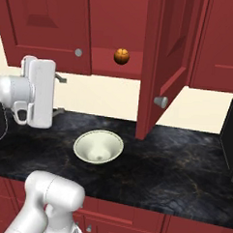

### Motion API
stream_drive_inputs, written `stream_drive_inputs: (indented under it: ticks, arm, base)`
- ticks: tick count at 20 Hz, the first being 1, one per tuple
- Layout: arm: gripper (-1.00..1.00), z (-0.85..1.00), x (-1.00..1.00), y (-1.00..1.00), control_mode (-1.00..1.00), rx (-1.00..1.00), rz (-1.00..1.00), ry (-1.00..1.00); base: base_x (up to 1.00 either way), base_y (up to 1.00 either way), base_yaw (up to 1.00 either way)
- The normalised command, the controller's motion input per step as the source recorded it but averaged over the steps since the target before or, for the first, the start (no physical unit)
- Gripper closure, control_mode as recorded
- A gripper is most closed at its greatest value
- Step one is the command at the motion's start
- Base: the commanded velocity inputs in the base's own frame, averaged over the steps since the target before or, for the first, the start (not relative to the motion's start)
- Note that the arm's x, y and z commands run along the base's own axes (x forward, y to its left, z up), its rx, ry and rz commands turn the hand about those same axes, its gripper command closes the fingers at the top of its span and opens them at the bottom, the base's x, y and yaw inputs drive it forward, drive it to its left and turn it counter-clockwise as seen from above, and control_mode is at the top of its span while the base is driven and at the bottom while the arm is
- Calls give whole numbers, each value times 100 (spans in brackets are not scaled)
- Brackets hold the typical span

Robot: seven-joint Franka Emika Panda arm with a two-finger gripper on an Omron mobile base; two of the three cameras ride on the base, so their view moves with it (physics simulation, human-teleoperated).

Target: Open the cabinet. Pick the orange and orange from the cabinet and place them into the bowl. Then close the cabinet.

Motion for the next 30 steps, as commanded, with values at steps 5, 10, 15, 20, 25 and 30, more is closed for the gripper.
stream_drive_inputs:
  ticks: [5,10,15,20,25,30]
  arm:
    - [-100,0,19,32,-100,0,7,-6]
    - [-100,0,32,30,-100,0,6,-5]
    - [-100,4,39,23,-100,0,3,-6]
    - [-100,16,42,6,-100,0,0,-5]
    - [-100,27,40,0,-100,0,0,-5]
    - [-100,14,45,7,-100,0,0,-8]
  base:
    - [0,0,0]
    - [0,0,0]
    - [0,0,0]
    - [0,0,0]
    - [0,0,0]
    - [0,0,0]
